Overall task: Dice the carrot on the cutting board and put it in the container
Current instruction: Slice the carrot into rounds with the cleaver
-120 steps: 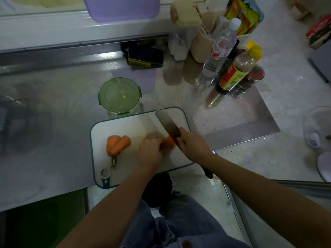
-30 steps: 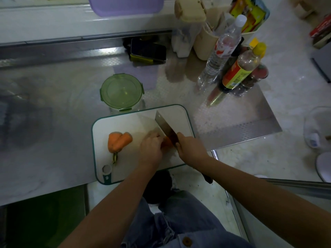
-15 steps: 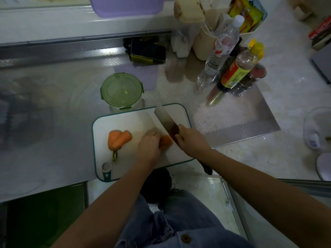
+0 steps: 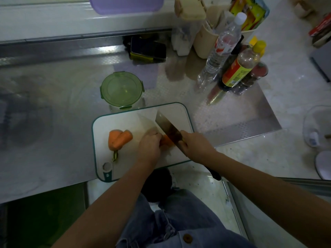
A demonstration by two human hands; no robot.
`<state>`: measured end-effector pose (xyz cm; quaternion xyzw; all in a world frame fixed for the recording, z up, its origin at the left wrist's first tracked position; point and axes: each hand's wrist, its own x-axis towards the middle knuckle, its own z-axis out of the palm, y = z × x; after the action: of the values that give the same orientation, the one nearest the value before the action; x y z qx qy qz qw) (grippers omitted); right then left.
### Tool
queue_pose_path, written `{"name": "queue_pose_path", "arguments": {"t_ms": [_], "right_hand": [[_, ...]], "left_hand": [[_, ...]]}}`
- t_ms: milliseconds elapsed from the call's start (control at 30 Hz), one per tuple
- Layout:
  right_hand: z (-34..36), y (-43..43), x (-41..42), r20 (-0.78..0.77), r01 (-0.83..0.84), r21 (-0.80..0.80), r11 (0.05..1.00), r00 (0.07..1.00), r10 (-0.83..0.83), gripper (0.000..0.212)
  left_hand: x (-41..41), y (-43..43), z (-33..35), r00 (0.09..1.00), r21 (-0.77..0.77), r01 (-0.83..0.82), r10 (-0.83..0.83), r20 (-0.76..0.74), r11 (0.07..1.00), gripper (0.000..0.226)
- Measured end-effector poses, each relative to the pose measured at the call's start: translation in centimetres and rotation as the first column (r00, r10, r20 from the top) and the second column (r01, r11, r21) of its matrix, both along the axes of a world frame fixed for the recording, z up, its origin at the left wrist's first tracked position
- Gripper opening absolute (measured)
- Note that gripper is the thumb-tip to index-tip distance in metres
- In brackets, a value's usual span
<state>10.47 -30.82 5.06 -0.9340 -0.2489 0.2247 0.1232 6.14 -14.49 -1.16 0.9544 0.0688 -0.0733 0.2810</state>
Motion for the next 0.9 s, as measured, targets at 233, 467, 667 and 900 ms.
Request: {"name": "queue_pose_path", "arguments": {"t_ms": [233, 467, 667, 900], "right_hand": [[-0.4, 0.1, -0.5, 0.020, 0.002, -0.067, 0.998, 1.000, -0.001, 0.044], [-0.7, -0.3, -0.3, 0.003, 0.052, -0.008, 0.999, 0.999, -0.052, 0.027], [-1.7, -0.1, -1.0, -0.005, 0.142, 0.126, 0.982, 0.990, -0.143, 0.033], [-3.2, -1.3, -2.0, 0.013, 0.136, 0.097, 0.986, 0.990, -0.138, 0.037]], "left_hand": [[0.0, 0.0, -0.1, 1.000, -0.040, -0.024, 0.025, 0.018, 0.999, 0.011], [-0.3, 0.2, 0.0, 1.000, -0.003, 0.020, -0.020, 0.011, 1.000, 0.026], [-0.8, 0.0, 0.4, 0.995, 0.123, 0.093, -0.098, 0.033, 0.988, 0.034], [-2.0, 1.1, 0.2, 0.998, 0.087, 0.000, -0.006, 0.066, 0.996, 0.041]]}}
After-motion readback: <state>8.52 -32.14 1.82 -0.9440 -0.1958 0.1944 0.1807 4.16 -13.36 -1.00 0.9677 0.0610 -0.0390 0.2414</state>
